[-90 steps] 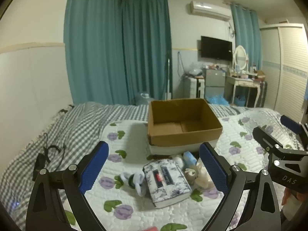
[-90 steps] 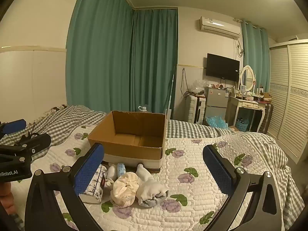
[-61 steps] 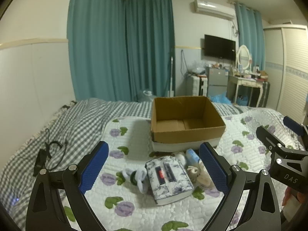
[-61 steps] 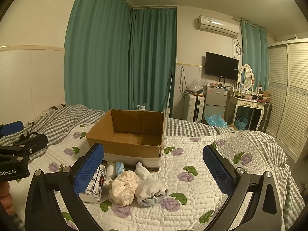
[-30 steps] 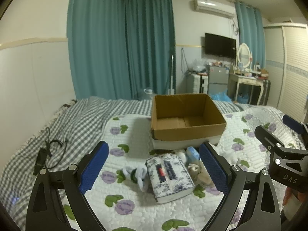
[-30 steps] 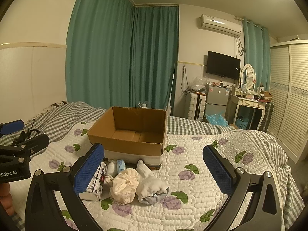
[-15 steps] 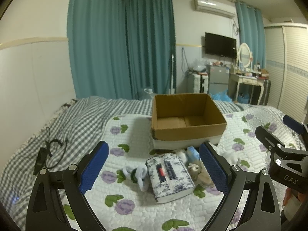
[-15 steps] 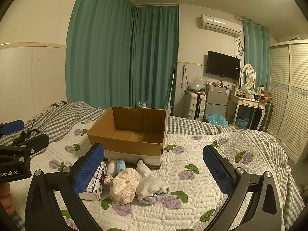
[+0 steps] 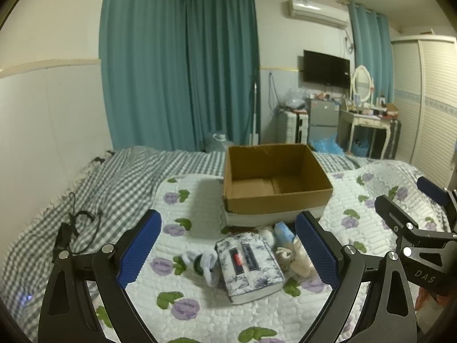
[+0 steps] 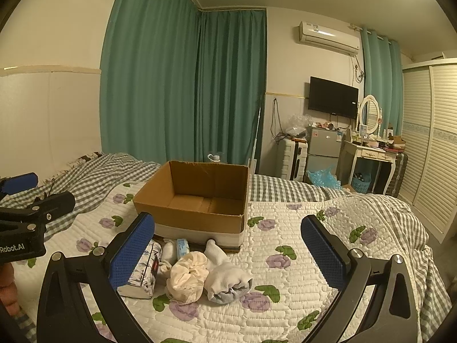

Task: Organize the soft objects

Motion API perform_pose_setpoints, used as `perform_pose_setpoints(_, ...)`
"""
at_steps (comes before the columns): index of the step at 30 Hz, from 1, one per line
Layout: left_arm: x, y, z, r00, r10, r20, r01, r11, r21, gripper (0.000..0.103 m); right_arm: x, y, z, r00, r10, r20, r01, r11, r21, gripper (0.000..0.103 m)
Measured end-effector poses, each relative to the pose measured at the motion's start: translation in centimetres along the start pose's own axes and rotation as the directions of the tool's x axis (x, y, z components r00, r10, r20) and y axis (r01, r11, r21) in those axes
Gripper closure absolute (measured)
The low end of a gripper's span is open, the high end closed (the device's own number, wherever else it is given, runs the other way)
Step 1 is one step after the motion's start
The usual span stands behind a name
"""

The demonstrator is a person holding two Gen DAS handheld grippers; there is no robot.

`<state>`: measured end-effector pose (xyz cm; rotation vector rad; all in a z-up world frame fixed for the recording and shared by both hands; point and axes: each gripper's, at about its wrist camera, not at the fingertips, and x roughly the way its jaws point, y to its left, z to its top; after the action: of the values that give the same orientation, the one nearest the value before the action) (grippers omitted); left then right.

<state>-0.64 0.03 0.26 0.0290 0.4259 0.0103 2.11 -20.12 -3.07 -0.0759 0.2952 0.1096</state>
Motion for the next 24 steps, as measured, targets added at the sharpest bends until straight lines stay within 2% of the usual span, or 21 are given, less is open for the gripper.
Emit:
perform_pose_setpoints(5, -0.7, -0.1, 0.7, 1.0, -0.008, 0.021, 0.008, 1.0, 0.003, 0.006, -0.8, -0.2, 0.3, 1.0, -0.007, -0.011, 0.007, 1.0, -0.01, 0.0)
perform_pose_setpoints(8, -0.5, -0.1, 0.5, 1.0, -0.011, 0.007, 0.011, 1.0, -0.001, 0.006, -0.8, -0.3, -0.4, 0.999, -0.013, -0.039, 0.012, 1.0, -0.022, 0.0)
perform_pose_setpoints(11, 0.8, 0.3, -0.4, 0.999, -0.012, -0.051, 0.01, 1.0, -0.021, 0.006, 0.0, -0.3, -1.9, 0.995, -0.007, -0.097, 0.003, 0.999, -0.035, 0.0)
perform_pose_setpoints(13, 2.2, 0.5, -1.6, 0.993, -0.024, -0.117, 0.019, 0.999, -0.041, 0.006, 0.9, -0.1, -3.0, 0.989, -0.011, -0.148, 0.004, 0.999, -0.05, 0.0)
perform_pose_setpoints(18, 5.3, -0.8, -5.3, 0.964, -0.067, -0.256, 0.057, 0.997, -0.047, 0.006, 2.9, 0.5, -4.7, 0.973, -0.031, -0.228, 0.012, 0.996, -0.083, 0.0)
perform_pose_setpoints(21, 6.8, -1.6, -6.8, 0.948, -0.1, -0.303, 0.09, 0.995, -0.047, 0.006, 3.7, 0.5, -5.3, 0.965, -0.039, -0.259, 0.015, 0.995, -0.095, 0.0)
perform_pose_setpoints(24, 8.4, -2.1, -7.8, 0.943, -0.098, -0.317, 0.091, 0.995, -0.037, 0.007, 4.2, 0.4, -5.7, 0.958, -0.049, -0.284, 0.021, 0.995, -0.1, 0.0)
